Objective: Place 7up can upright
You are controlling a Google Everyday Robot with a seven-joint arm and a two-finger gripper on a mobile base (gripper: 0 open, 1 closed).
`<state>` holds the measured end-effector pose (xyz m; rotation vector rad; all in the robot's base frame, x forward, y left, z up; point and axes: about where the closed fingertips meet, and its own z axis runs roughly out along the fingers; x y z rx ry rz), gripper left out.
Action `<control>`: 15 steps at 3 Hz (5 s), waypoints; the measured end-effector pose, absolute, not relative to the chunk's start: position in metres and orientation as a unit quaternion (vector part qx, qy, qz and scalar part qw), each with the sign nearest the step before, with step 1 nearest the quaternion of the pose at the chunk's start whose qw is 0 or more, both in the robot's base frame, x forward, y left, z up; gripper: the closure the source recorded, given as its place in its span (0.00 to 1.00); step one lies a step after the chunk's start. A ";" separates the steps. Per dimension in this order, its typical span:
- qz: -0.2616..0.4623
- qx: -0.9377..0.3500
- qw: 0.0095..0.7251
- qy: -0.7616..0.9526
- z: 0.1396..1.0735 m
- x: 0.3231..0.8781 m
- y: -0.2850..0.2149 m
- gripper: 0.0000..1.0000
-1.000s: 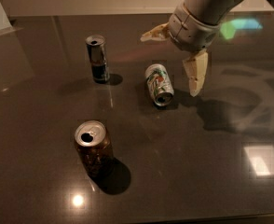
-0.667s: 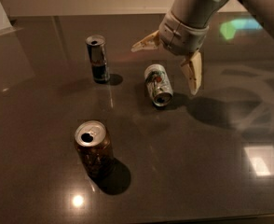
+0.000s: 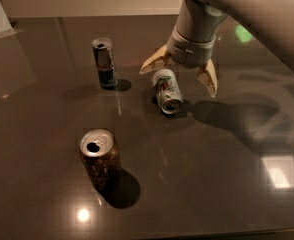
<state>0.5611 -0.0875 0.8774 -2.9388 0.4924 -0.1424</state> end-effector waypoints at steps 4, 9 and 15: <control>-0.035 -0.994 0.042 0.098 0.840 0.559 -0.073 0.16; 0.026 -0.933 0.140 0.331 0.904 0.570 -0.049 1.00; 0.370 -0.513 0.313 0.708 0.947 0.567 -0.074 1.00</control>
Offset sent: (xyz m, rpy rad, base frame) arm -0.0013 0.0141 -0.0362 -0.0929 0.0311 0.1645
